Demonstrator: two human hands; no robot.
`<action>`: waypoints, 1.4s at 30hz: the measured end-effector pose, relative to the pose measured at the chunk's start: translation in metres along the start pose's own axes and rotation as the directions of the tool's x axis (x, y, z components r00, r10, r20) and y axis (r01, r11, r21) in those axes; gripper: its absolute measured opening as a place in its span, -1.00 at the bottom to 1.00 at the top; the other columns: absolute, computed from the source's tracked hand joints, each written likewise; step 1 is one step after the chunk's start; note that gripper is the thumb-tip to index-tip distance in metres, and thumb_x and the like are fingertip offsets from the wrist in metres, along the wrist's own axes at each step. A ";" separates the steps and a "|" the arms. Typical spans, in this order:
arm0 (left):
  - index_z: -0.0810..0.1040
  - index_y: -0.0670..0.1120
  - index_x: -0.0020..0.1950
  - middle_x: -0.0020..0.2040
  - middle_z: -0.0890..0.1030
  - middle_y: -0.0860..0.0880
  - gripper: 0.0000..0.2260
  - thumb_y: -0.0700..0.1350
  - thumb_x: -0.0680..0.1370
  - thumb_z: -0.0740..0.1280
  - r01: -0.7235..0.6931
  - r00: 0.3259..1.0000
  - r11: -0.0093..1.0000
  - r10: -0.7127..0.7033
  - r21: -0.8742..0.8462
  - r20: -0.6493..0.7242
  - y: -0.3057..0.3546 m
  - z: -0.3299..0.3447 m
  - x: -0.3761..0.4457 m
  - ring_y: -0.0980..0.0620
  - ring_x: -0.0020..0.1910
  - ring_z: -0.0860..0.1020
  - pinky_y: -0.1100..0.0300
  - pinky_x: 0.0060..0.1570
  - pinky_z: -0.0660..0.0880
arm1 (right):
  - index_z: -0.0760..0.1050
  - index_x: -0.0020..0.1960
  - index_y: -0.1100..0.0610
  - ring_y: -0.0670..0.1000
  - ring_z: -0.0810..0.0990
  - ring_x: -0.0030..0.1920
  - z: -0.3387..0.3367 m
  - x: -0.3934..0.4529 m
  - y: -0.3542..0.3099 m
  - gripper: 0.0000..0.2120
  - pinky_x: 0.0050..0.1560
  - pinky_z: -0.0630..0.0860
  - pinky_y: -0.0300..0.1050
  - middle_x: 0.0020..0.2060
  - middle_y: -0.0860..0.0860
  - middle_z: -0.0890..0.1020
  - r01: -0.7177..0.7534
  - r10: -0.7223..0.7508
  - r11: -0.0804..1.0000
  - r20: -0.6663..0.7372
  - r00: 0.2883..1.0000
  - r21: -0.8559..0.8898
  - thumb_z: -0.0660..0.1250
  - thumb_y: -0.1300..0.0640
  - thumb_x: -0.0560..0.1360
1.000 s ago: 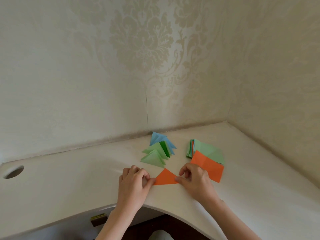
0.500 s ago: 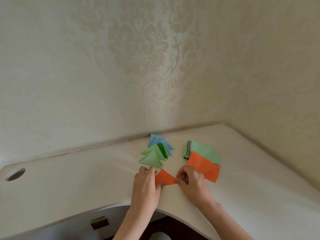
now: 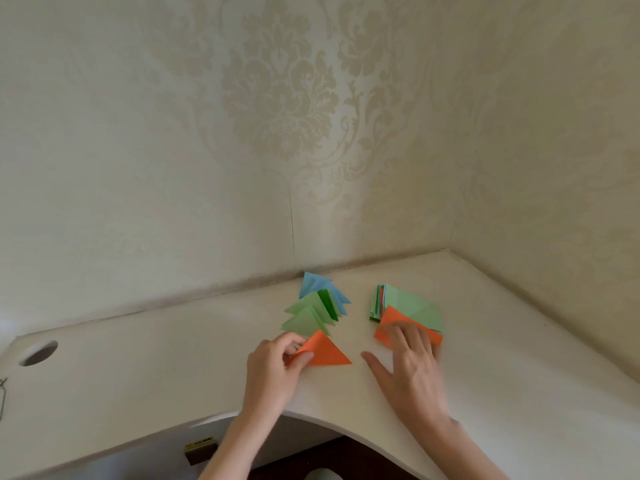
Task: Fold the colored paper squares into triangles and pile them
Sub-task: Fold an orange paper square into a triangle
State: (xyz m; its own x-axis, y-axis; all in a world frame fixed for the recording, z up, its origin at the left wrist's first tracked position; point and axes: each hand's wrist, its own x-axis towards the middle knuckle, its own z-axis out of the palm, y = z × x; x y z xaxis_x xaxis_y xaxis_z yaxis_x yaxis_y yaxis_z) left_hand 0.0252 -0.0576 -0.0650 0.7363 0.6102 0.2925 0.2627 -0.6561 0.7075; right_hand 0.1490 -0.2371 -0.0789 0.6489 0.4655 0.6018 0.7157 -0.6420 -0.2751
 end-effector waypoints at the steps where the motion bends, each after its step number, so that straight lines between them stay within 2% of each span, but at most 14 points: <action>1: 0.59 0.15 -0.15 -0.30 0.56 0.17 -0.87 -0.05 0.41 0.50 0.001 1.000 1.000 -0.001 0.005 -0.007 -0.005 -0.003 0.006 0.21 -0.28 0.51 0.36 -0.26 0.34 | 0.52 0.15 0.08 0.12 0.55 0.03 0.000 -0.002 0.004 -0.51 -0.05 0.49 0.07 0.05 0.02 0.57 -0.016 0.017 0.997 0.008 1.000 -0.075 0.51 -0.10 0.32; 4: 0.53 0.21 -0.22 -0.32 0.58 0.13 -0.77 -0.07 0.38 0.53 0.029 0.999 1.000 -0.029 0.008 -0.014 -0.020 -0.010 0.023 0.15 -0.30 0.52 0.23 -0.25 0.38 | 0.52 0.23 0.15 0.12 0.61 0.06 0.006 -0.013 0.010 -0.44 -0.02 0.49 0.09 0.12 0.06 0.61 -0.069 0.079 0.978 0.044 0.996 -0.198 0.31 -0.21 0.39; 6: 0.52 0.22 -0.24 -0.34 0.58 0.13 -0.74 -0.10 0.37 0.54 0.030 1.000 1.000 -0.030 0.008 -0.003 -0.024 -0.012 0.032 0.14 -0.30 0.53 0.19 -0.26 0.41 | 0.54 0.20 0.16 0.08 0.63 0.05 0.009 -0.018 0.007 -0.40 -0.03 0.50 0.07 0.08 0.03 0.65 -0.102 0.117 0.972 0.062 0.991 -0.210 0.12 -0.25 0.42; 8: 0.55 0.20 -0.25 -0.34 0.59 0.15 -0.75 -0.12 0.36 0.55 0.016 1.000 1.000 -0.016 0.011 0.001 -0.024 -0.013 0.039 0.16 -0.30 0.54 0.17 -0.23 0.46 | 0.56 0.17 0.16 0.06 0.64 0.04 0.009 -0.022 0.003 -0.41 -0.03 0.49 0.05 0.01 0.01 0.67 -0.108 0.121 0.973 0.053 0.991 -0.202 0.07 -0.24 0.43; 11: 0.65 0.10 -0.17 -0.28 0.60 0.18 -0.81 -0.12 0.32 0.57 0.009 1.000 1.000 -0.009 0.020 -0.016 -0.027 -0.011 0.047 0.19 -0.25 0.54 0.20 -0.20 0.48 | 0.57 0.15 0.13 0.03 0.64 -0.01 0.007 -0.026 -0.005 -0.44 -0.05 0.50 0.03 -0.05 -0.02 0.67 -0.067 0.075 0.983 0.040 0.996 -0.173 0.10 -0.23 0.42; 15: 0.65 0.10 -0.16 -0.22 0.56 0.18 -0.76 -0.11 0.27 0.61 -0.001 0.997 0.999 0.005 0.054 -0.075 -0.034 -0.007 0.052 0.03 -0.16 0.49 0.13 -0.18 0.40 | 0.57 0.06 0.04 0.01 0.63 -0.09 0.005 -0.028 -0.012 -0.57 -0.13 0.52 -0.02 -0.12 -0.09 0.65 0.004 -0.001 0.996 0.037 0.999 -0.088 0.17 -0.21 0.39; 18: 0.65 0.11 -0.16 -0.22 0.54 0.20 -0.77 -0.12 0.28 0.60 -0.022 0.995 0.998 0.028 0.054 -0.098 -0.033 -0.007 0.049 0.05 -0.14 0.47 0.20 -0.19 0.33 | 0.59 -0.04 -0.04 -0.02 0.62 -0.12 0.006 -0.021 -0.009 -0.66 -0.18 0.48 -0.09 -0.12 -0.15 0.64 0.022 -0.020 0.999 0.048 0.999 -0.036 0.25 -0.22 0.36; 22: 0.66 0.08 -0.14 -0.20 0.53 0.18 -0.77 -0.15 0.30 0.59 -0.074 0.990 0.996 0.081 0.056 -0.119 -0.028 -0.012 0.042 0.08 -0.11 0.45 0.44 -0.20 0.29 | 0.61 -0.15 -0.10 -0.04 0.60 -0.16 0.008 -0.013 -0.003 -0.69 -0.20 0.42 -0.14 -0.18 -0.18 0.62 0.067 -0.065 0.998 0.078 0.995 -0.023 0.21 -0.26 0.36; 27: 0.65 0.07 -0.12 -0.18 0.49 0.22 -0.79 -0.12 0.32 0.57 -0.135 0.982 0.986 0.146 0.099 -0.122 -0.021 -0.013 0.030 0.11 -0.11 0.44 0.42 -0.14 0.28 | 0.64 -0.09 -0.09 -0.06 0.57 -0.11 0.009 -0.011 0.004 -0.59 -0.15 0.45 -0.13 -0.14 -0.20 0.60 0.073 -0.077 0.997 0.125 0.989 0.036 0.21 -0.33 0.35; 30: 0.64 0.05 -0.13 -0.19 0.48 0.23 -0.81 -0.13 0.33 0.56 -0.189 0.977 0.979 0.195 0.078 -0.088 -0.012 -0.007 0.019 0.20 -0.13 0.44 0.43 -0.17 0.30 | 0.64 -0.13 -0.09 -0.05 0.56 -0.15 0.011 -0.010 0.007 -0.61 -0.18 0.43 -0.12 -0.17 -0.21 0.58 0.100 -0.105 0.994 0.120 0.987 0.048 0.19 -0.32 0.37; 32: 0.63 0.03 -0.14 -0.18 0.50 0.22 -0.83 -0.14 0.35 0.54 -0.237 0.971 0.971 0.237 0.023 -0.017 -0.005 -0.001 0.012 0.23 -0.15 0.47 0.43 -0.17 0.34 | 0.65 -0.17 -0.10 -0.04 0.55 -0.18 0.011 -0.008 0.006 -0.64 -0.22 0.44 -0.11 -0.20 -0.21 0.57 0.130 -0.134 0.990 0.090 0.987 0.049 0.19 -0.29 0.40; 35: 0.63 0.04 -0.06 -0.09 0.54 0.20 -0.84 -0.12 0.40 0.51 -0.311 0.935 0.949 0.316 -0.054 0.162 0.003 0.012 0.006 0.22 -0.08 0.52 0.36 -0.06 0.43 | 0.65 -0.21 -0.10 -0.03 0.56 -0.20 0.010 -0.006 0.008 -0.66 -0.24 0.48 -0.08 -0.21 -0.19 0.58 0.165 -0.168 0.984 0.039 0.985 0.070 0.17 -0.22 0.46; 37: 0.63 0.04 0.01 -0.02 0.52 0.22 -0.82 -0.08 0.42 0.49 -0.340 0.912 0.939 0.345 -0.061 0.224 0.005 0.022 0.005 0.23 0.02 0.48 0.34 0.04 0.42 | 0.65 -0.21 -0.10 -0.03 0.56 -0.20 0.009 -0.006 0.010 -0.65 -0.24 0.47 -0.08 -0.21 -0.19 0.58 0.182 -0.185 0.980 0.036 0.982 0.083 0.15 -0.19 0.50; 42: 0.62 0.02 0.05 -0.03 0.49 0.18 -0.80 -0.10 0.44 0.47 -0.379 0.907 0.925 0.376 -0.022 0.189 0.014 0.042 0.010 0.21 0.03 0.43 0.48 0.04 0.30 | 0.63 -0.14 -0.12 -0.06 0.54 -0.13 0.009 -0.007 0.016 -0.68 -0.16 0.46 -0.09 -0.15 -0.21 0.56 0.186 -0.200 0.973 0.100 0.975 0.134 0.13 -0.18 0.54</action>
State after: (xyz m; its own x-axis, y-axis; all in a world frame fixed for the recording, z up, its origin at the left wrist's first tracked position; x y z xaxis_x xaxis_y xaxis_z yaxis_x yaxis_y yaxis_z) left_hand 0.0628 -0.0787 -0.0795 0.8847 0.2230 0.4094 -0.0496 -0.8282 0.5583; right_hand 0.1582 -0.2452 -0.0938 0.5151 0.6430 0.5667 0.8519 -0.4567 -0.2561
